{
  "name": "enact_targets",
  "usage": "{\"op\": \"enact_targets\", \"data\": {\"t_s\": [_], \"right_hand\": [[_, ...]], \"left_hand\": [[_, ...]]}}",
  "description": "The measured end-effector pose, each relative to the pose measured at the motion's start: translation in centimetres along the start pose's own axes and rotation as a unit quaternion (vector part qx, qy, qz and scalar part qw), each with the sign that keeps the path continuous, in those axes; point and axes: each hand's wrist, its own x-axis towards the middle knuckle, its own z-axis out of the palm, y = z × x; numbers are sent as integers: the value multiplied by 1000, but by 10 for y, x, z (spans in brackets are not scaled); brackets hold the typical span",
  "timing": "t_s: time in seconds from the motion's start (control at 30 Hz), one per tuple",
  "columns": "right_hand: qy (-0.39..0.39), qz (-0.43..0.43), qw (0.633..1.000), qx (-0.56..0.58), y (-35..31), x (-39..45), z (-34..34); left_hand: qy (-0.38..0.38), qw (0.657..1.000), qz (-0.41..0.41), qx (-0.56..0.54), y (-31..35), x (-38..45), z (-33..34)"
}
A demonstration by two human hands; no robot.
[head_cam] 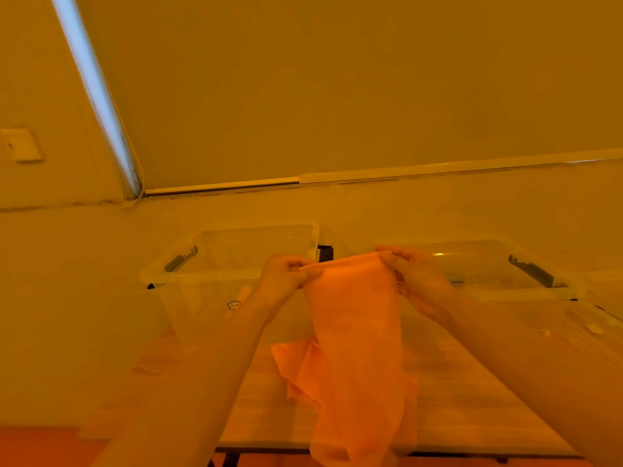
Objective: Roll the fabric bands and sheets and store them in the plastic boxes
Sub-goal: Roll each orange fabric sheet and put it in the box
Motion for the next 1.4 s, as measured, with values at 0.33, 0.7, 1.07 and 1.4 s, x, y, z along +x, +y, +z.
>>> {"op": "enact_targets", "data": {"t_s": [0.33,0.7,1.07,1.4], "right_hand": [[-17,-119,992,-29,-118,21,38],[-29,-276,960,-28,-261,31,69],[-54,-164,978,-118,-178,42,50],[-56,-90,980,-168,-114,41,33]], "left_hand": [[116,988,102,-18,103,36,-41],[127,965,211,-87,231,63,-86],[110,988,108,13,161,49,-78],[79,995,40,38,93,42,-59]]}}
